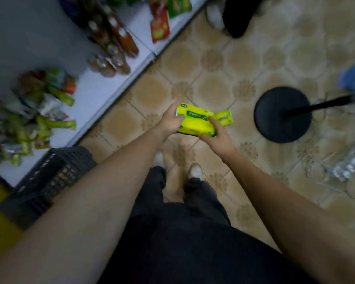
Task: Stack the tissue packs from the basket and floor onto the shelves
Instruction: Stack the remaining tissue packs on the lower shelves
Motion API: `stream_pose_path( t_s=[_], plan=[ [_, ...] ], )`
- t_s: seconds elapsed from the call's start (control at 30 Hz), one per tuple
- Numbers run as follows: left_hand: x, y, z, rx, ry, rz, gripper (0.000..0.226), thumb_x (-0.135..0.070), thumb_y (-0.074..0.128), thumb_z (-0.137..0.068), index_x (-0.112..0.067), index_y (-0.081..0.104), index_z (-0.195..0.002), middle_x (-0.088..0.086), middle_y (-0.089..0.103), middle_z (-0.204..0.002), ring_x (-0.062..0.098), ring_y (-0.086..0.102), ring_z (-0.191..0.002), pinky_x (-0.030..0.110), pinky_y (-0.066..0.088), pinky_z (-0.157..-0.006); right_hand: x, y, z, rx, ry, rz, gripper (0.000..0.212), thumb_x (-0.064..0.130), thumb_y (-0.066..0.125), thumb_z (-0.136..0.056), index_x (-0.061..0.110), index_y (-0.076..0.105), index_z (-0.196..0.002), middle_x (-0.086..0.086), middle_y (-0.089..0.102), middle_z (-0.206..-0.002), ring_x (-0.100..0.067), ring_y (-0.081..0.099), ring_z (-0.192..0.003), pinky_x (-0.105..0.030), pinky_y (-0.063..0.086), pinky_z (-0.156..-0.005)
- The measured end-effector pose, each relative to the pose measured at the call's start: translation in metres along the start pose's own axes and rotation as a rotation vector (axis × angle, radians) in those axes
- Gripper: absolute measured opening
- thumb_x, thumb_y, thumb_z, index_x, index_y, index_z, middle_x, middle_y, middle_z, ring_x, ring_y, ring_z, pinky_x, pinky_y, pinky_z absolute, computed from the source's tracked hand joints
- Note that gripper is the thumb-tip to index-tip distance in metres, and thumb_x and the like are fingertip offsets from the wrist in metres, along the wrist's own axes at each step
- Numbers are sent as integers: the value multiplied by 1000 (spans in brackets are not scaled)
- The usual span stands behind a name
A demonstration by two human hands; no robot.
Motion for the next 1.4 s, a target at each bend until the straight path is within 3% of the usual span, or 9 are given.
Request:
stream_pose_path(
  t_s=[0.07, 0.23, 0.43, 0.6, 0.8, 1.0, 1.23, 1.33, 1.4],
  plan=[
    [-42, -39, 24, -85, 73, 30, 50, -8, 40, -96, -20, 33, -143, 10, 42, -142, 26, 50, -117, 20, 44, -65, 59, -10, 15, -9, -107, 32, 67, 6, 65, -84, 8, 31, -142, -13, 43, -139, -23, 43, -126, -15, 32, -90],
    [-107, -125, 79, -291, 214, 110, 46, -12, 37, -97, -19, 36, -142, 15, 35, -144, 31, 44, -125, 27, 42, -92, 187, -15, 41, 18, -376, 88, 63, 0, 62, -84, 3, 34, -140, -18, 43, -138, -11, 42, -110, 0, 35, -74],
    [-110, -211, 126, -483, 291, 347, 51, -19, 39, -97, -18, 24, -146, 10, 31, -149, 33, 43, -128, 48, 41, -103, 289, 26, 62, 110, -572, 208, 57, 9, 60, -88, 7, 37, -140, -12, 42, -140, -23, 44, -125, -14, 33, -87],
    [-90, -293, 148, -615, 319, 538, 59, -16, 47, -97, -10, 18, -147, 6, 36, -146, 23, 40, -131, 29, 38, -100, 353, 85, 76, 154, -677, 231, 55, 9, 60, -87, 7, 38, -138, -10, 49, -129, -17, 51, -106, -16, 38, -80],
    [-80, -373, 146, -645, 339, 569, 45, -9, 52, -94, 0, 35, -134, 3, 49, -119, 15, 50, -109, 16, 46, -76, 405, 136, 75, 135, -730, 302, 51, 18, 64, -84, 13, 46, -132, -13, 52, -125, -26, 53, -111, -39, 45, -94],
    [-56, -408, 127, -681, 280, 524, 31, -7, 50, -93, 1, 51, -122, 6, 55, -103, 17, 51, -95, 16, 41, -66, 425, 169, 50, 132, -698, 337, 47, 16, 62, -86, 14, 48, -130, -17, 43, -122, -27, 49, -109, -33, 41, -94],
    [-56, -443, 100, -702, 299, 559, 11, -7, 50, -93, -8, 57, -102, 8, 57, -91, 19, 50, -86, 25, 40, -71, 455, 196, 15, 176, -696, 291, 44, 12, 62, -85, 13, 51, -127, -14, 47, -124, -19, 50, -107, -34, 45, -93],
    [-59, -463, 77, -726, 253, 511, 32, -11, 54, -90, -1, 56, -120, 11, 60, -101, 23, 56, -88, 33, 45, -82, 475, 203, -11, 184, -694, 267, 41, 7, 59, -86, 13, 52, -126, -5, 47, -119, -14, 47, -104, -16, 38, -81],
    [-54, -482, 52, -776, 190, 452, 50, -24, 55, -78, -4, 54, -125, 15, 60, -114, 29, 61, -95, 39, 49, -89, 491, 211, -32, 198, -694, 230, 40, 5, 57, -86, 13, 54, -124, -7, 50, -120, -17, 51, -98, -21, 41, -80]
  ],
)
Point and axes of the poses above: each hand's wrist, its own z-axis away from the middle knuckle, its own y-axis out of the palm, x = y × z, the point moved 10 cm from there along -z, towards the middle knuckle
